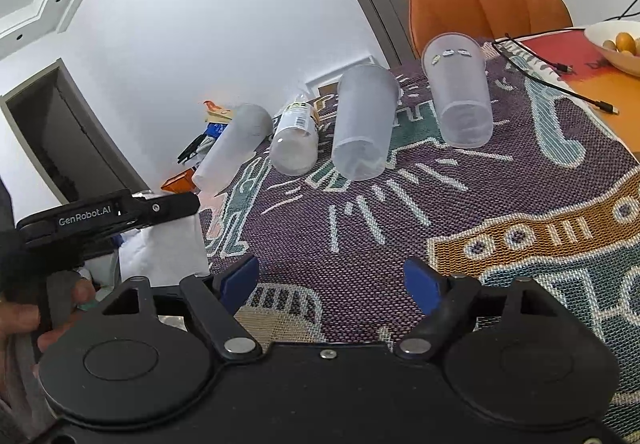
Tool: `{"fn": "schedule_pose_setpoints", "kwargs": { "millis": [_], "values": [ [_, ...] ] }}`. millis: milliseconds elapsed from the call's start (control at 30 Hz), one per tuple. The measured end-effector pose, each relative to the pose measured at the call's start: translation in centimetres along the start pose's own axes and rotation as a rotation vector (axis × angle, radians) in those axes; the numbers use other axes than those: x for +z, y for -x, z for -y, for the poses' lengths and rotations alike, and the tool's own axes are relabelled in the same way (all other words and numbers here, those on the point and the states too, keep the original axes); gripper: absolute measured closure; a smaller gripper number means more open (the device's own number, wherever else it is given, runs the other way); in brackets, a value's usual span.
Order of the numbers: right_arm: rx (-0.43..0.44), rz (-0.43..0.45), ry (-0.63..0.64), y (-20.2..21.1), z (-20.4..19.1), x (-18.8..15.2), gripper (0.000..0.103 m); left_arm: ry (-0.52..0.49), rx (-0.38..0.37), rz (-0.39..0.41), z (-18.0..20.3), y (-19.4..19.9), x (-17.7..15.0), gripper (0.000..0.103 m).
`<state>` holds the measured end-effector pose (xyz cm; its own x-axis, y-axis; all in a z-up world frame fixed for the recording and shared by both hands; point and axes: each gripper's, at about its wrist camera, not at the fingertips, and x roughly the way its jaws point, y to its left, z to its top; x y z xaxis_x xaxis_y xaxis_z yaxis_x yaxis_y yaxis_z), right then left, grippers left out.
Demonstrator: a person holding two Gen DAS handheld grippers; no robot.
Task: Flip cup upright
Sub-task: 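Rotate the held cup with the left gripper so its opening faces up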
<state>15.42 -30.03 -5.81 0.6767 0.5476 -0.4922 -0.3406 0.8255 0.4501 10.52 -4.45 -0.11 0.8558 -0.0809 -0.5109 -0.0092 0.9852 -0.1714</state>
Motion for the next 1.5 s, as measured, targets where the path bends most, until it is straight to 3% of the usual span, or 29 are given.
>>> {"fn": "schedule_pose_setpoints", "kwargs": {
  "millis": [200, 533, 1000, 1200, 1267, 1400, 1500],
  "values": [
    [-0.007, -0.004, 0.005, -0.1, -0.3, -0.1, 0.023, -0.090, 0.042, 0.128, 0.8, 0.8, -0.8, 0.035],
    [-0.020, -0.021, -0.005, -0.8, 0.2, -0.4, 0.021, -0.120, 0.059, 0.201, 0.9, 0.1, -2.0, 0.034],
    [-0.028, -0.025, -0.024, -0.9, 1.1, -0.7, 0.020, -0.133, 0.025, 0.108, 1.4, -0.7, -2.5, 0.038],
    [-0.030, -0.021, -0.025, -0.8, 1.0, -0.6, 0.020, -0.240, 0.057, 0.082, 2.7, -0.6, -2.7, 0.038],
    [-0.032, -0.020, -0.026, -0.7, 1.0, -0.7, 0.020, -0.266, 0.051, 0.075, 3.1, -0.5, -2.9, 0.035],
    [-0.031, -0.012, -0.021, -0.5, 0.9, -0.5, 0.019, -0.255, 0.026, 0.063, 3.3, 0.1, -2.7, 0.010],
    [-0.033, -0.004, -0.010, -0.3, 0.6, -0.4, 0.018, -0.226, 0.007, 0.078, 3.0, 1.0, -2.3, 0.007]
  ]
}}
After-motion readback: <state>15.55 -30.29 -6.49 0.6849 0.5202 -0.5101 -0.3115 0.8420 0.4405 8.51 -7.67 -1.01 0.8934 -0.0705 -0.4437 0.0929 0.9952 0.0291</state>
